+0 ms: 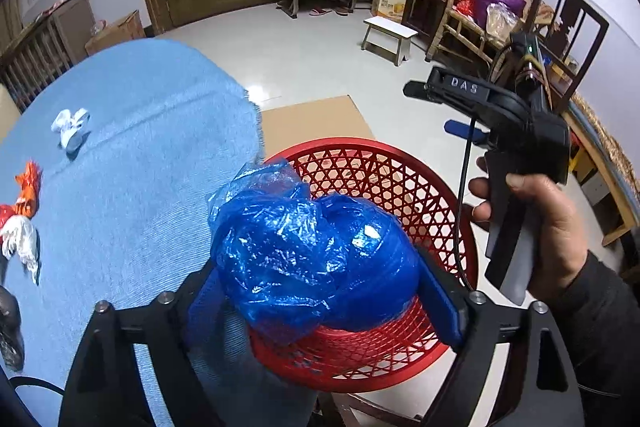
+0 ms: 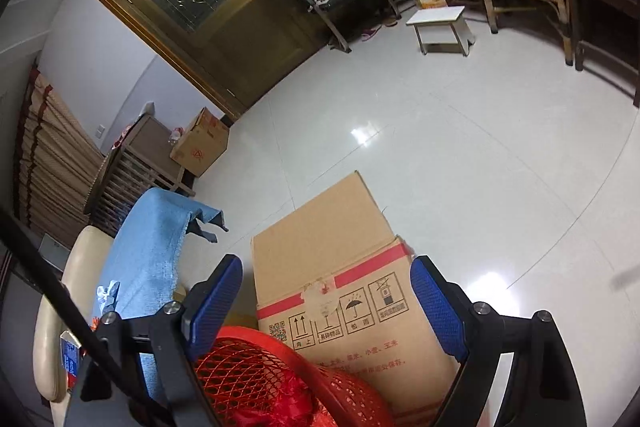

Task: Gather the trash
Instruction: 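Open the right tool over the basket while the left tool releases the blue bags, then return both tools to the table toward the black bag and white tissue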

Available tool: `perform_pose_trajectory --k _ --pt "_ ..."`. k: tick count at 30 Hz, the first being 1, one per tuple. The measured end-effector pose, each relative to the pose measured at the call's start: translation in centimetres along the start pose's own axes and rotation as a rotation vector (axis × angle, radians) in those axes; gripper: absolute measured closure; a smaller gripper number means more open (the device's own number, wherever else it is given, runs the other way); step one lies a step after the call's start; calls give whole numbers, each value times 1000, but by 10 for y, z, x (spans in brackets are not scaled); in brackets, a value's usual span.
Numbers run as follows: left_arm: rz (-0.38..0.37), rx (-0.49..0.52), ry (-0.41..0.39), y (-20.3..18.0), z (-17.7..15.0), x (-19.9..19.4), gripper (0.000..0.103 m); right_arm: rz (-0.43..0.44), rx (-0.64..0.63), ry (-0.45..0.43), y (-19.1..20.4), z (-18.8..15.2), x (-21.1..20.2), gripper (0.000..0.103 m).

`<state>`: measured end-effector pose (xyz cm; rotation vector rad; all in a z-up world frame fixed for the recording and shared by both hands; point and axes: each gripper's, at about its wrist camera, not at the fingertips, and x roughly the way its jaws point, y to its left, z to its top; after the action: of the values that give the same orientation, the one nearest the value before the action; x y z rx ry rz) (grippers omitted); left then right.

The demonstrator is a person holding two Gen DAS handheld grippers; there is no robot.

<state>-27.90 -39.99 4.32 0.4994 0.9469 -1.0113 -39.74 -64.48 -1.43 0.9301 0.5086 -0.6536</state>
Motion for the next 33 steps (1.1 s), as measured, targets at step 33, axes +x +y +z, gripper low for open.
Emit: perform_pose_trajectory --k 33 --pt "314 -587 -264 258 -160 -156 6 179 -588 7 268 -113 -71 14"
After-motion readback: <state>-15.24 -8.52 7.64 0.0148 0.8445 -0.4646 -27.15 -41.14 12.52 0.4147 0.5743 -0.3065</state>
